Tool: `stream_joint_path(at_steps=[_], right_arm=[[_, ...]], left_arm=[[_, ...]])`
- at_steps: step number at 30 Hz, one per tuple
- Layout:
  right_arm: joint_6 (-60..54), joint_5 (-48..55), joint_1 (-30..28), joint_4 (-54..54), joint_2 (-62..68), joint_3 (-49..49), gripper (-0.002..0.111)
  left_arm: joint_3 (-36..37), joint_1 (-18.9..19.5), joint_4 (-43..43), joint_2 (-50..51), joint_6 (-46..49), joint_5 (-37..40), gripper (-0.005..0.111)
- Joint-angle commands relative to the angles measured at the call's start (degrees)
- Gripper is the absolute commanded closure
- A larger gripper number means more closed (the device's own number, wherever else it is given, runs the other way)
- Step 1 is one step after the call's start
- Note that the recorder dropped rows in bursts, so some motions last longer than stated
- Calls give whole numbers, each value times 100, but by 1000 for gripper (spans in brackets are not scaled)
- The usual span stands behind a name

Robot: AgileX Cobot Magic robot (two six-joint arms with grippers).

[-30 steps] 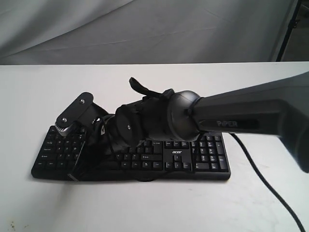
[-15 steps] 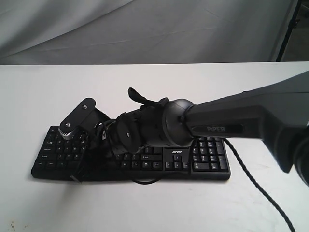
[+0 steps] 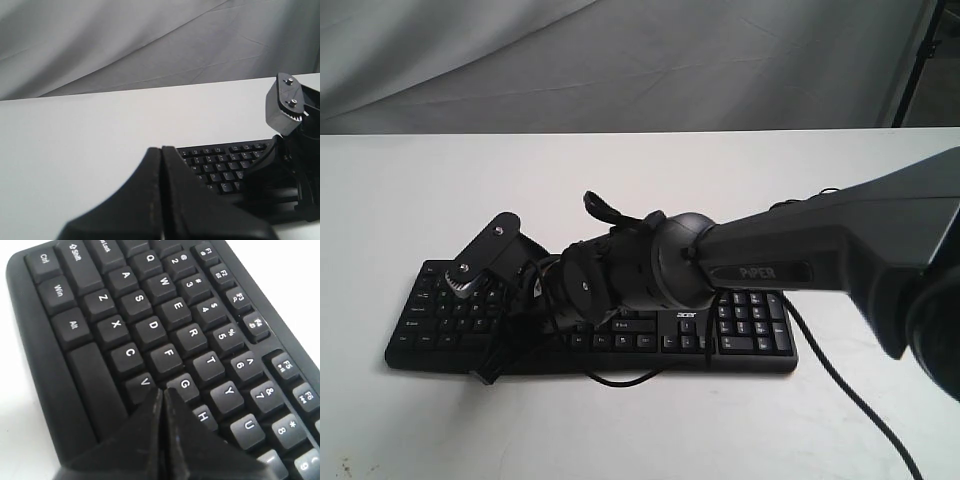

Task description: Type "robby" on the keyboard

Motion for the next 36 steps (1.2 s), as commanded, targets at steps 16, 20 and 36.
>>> stream_joint_path(at_steps=[16, 20, 36], right_arm=[[-34, -41, -15, -73, -94, -34, 108], [-34, 2, -15, -73, -38, -34, 108], [-79, 91, -15, -73, 37, -34, 108]], left_arm=[[25, -36, 27, -20, -16, -42, 107], [25, -36, 27, -20, -16, -42, 107], [25, -36, 27, -20, -16, -42, 107]])
